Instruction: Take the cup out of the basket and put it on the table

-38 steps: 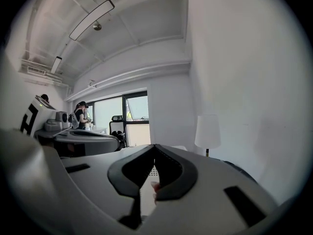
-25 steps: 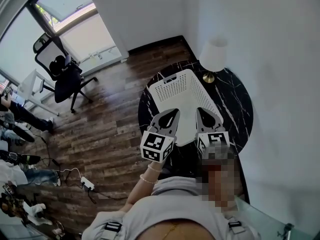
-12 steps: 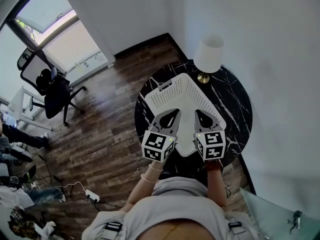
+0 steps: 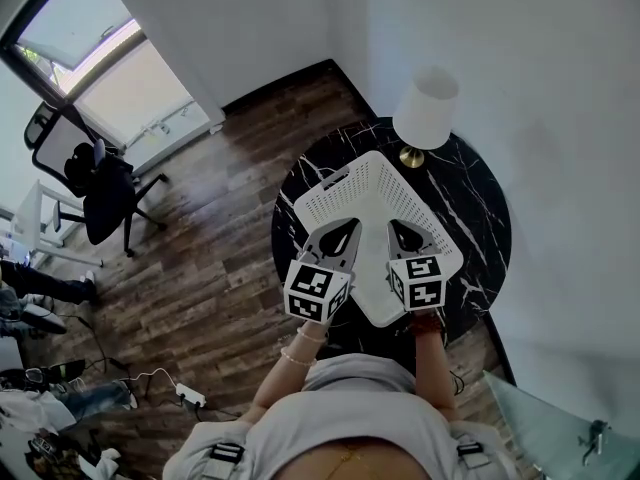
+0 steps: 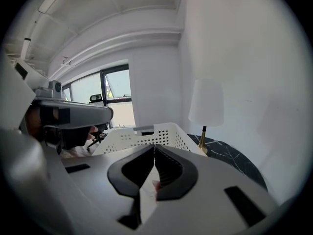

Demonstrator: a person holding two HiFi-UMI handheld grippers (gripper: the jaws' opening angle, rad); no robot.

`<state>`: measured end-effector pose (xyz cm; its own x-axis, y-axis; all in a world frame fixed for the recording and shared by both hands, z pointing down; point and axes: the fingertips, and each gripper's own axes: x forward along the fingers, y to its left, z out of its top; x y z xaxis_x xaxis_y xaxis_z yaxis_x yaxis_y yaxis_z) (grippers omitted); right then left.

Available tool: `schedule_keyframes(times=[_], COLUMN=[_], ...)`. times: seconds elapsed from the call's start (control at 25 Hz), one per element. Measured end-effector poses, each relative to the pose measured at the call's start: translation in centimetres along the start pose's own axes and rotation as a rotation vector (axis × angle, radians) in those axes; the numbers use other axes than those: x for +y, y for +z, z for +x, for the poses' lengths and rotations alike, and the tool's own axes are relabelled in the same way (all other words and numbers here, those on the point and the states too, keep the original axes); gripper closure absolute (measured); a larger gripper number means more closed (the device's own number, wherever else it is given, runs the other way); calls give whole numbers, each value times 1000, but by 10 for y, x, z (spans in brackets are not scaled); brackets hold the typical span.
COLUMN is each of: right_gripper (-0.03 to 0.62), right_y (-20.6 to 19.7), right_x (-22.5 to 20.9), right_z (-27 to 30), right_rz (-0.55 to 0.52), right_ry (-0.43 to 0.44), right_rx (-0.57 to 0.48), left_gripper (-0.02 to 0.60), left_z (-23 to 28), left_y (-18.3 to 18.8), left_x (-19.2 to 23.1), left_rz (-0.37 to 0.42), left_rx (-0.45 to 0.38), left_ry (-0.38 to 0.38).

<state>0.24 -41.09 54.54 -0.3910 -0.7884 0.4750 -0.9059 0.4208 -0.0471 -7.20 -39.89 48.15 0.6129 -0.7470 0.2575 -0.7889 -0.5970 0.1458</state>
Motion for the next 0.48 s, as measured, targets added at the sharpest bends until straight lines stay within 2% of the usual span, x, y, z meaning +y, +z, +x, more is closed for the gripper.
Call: schedule_keyframes(times=[0.48], right_gripper=[580], right_y=[-36], right_x=[-5], right_z=[53], right_rz=[-3], right_ry=[29], right_rx=[145], left_gripper=[577], left_z=[20], left_y=[-11], left_x=[23], left_rz=[-30], left_rx=[35], left_ry=[-2])
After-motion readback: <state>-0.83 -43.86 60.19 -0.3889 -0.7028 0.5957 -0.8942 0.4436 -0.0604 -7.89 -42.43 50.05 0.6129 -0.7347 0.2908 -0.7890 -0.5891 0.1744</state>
